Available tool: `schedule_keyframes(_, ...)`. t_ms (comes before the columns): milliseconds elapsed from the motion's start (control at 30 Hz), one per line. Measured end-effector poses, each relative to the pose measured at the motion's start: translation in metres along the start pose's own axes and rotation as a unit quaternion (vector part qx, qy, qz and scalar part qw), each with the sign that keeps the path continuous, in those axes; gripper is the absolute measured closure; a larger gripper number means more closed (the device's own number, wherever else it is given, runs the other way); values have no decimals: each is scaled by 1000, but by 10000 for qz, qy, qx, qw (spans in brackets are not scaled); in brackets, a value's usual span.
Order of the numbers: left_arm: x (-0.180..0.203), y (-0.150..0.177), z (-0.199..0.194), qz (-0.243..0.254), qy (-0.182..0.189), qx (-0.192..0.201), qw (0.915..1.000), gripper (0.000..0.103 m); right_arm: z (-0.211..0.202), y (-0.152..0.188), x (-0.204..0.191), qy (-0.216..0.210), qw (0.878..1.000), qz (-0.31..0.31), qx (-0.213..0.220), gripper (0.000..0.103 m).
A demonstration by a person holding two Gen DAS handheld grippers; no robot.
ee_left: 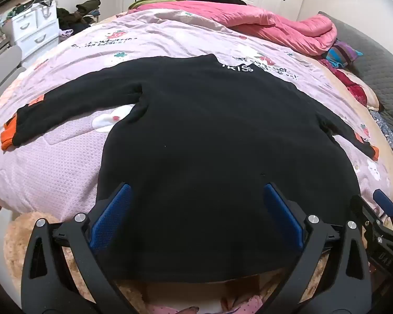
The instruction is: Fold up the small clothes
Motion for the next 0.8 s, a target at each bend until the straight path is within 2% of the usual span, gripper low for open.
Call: schedule_keyframes(800,2,-1,4,15,34,-71,10000,9,3,1,-13,-46,9998,-194,-47,4)
Point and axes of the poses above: each gripper's, at about its wrist camera, not at the fingertips, and z roughly the way its jaws point, x to its right, y to its underside, the point moved 3 cm from there along z, roughly the way its jaws point, and after that the axes turned 13 degrees about z, right-handed, at the moved point
